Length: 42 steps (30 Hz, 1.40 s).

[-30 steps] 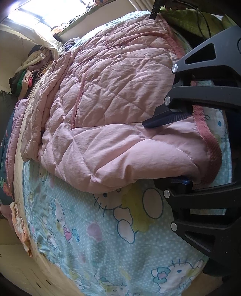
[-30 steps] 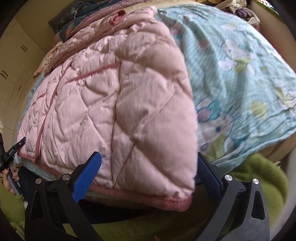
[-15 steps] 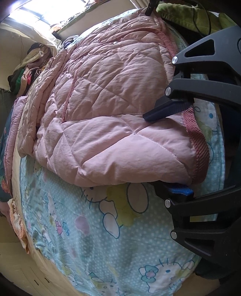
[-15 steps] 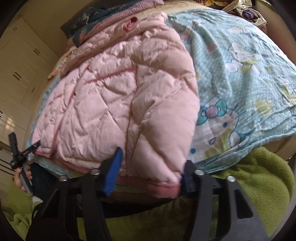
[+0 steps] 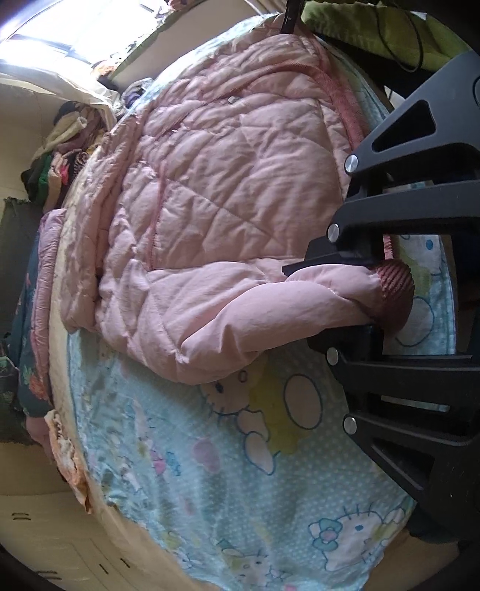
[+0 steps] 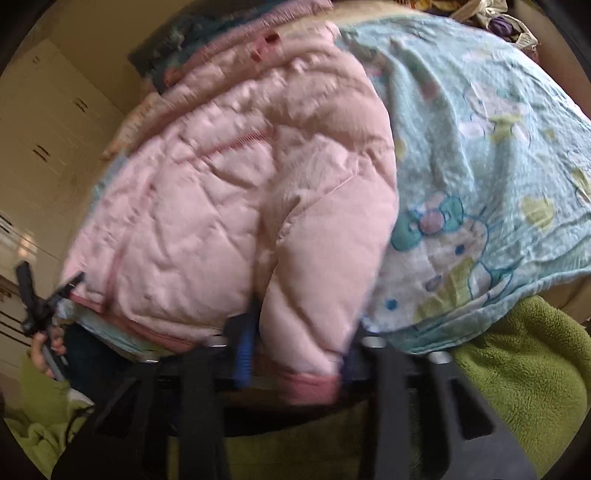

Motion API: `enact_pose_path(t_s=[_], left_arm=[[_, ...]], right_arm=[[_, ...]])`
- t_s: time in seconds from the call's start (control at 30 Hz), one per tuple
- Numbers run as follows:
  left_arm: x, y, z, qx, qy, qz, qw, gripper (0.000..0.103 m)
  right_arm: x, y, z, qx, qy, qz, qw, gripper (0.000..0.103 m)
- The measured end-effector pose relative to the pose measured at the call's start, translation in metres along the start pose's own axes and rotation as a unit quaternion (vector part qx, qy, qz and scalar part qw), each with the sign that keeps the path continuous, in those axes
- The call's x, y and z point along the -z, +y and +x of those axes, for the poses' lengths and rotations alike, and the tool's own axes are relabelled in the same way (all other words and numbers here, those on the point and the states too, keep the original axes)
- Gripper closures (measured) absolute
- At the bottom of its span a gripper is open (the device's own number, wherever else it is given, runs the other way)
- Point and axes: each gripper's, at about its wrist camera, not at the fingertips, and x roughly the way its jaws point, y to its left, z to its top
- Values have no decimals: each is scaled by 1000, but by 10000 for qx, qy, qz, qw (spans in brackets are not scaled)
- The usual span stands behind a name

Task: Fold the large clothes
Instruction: 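Lift the hem with both grippers and fold it toward the collar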

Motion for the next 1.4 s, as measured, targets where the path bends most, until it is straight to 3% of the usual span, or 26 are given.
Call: enact_pose_path(t_s=[0.57,1.4], left_arm=[[-61,-11,-35,247,-837,-79,9962,93],[-143,-11,-51,471,-1406,-355,9883,93]], right_arm=[[-55,44,-54,-467,-1254,-450,9900,87],[-127,59,-77,-753,-1838,-322,9795,87]])
